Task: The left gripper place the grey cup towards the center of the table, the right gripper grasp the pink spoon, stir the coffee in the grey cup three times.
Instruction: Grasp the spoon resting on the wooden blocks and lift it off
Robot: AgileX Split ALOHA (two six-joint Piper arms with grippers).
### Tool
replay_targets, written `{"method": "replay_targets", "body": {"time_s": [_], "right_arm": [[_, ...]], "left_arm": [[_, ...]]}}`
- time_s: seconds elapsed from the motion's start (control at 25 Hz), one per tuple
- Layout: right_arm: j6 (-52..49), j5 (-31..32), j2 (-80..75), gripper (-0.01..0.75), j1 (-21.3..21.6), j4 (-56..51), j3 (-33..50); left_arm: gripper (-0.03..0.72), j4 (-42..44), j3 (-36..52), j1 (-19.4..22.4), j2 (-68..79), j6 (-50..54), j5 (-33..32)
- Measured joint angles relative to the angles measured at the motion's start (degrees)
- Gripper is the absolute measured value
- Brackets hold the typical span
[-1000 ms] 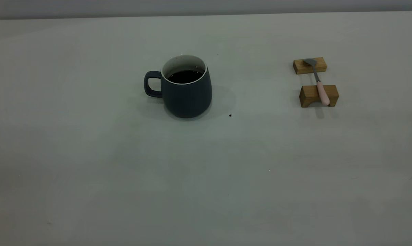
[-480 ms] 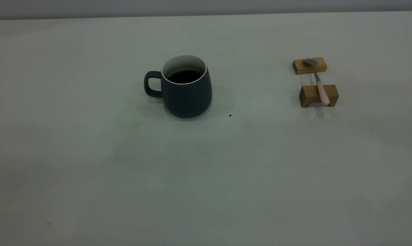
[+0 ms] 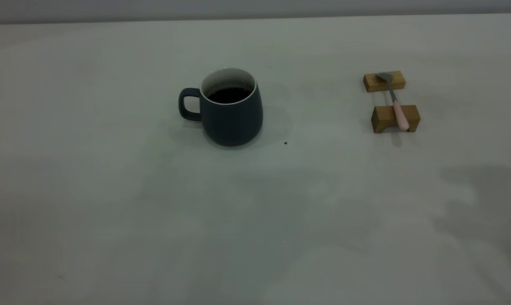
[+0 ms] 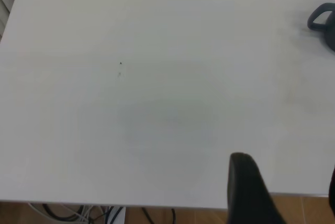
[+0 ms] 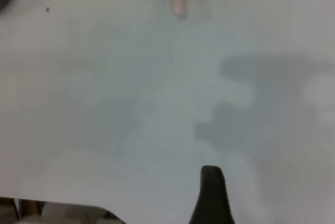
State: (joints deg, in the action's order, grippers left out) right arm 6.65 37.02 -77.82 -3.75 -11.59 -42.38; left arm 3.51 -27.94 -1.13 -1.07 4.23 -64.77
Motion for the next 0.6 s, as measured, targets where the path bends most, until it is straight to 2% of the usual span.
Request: {"method": "replay_targets", "body": {"time_s": [0.28,0.6], "right_arm": [[1.6,-3.1,-28.0,0.650,-4.7,0.5,-14.4],[3.6,-1.7,-47.5,0.647,-6.0,2.2,-29.7]], "left_arm": [[0.446,0.0,0.0,0.0,0.0,0.0,0.0],[0.446,0.0,0.0,0.0,0.0,0.0,0.0]]}}
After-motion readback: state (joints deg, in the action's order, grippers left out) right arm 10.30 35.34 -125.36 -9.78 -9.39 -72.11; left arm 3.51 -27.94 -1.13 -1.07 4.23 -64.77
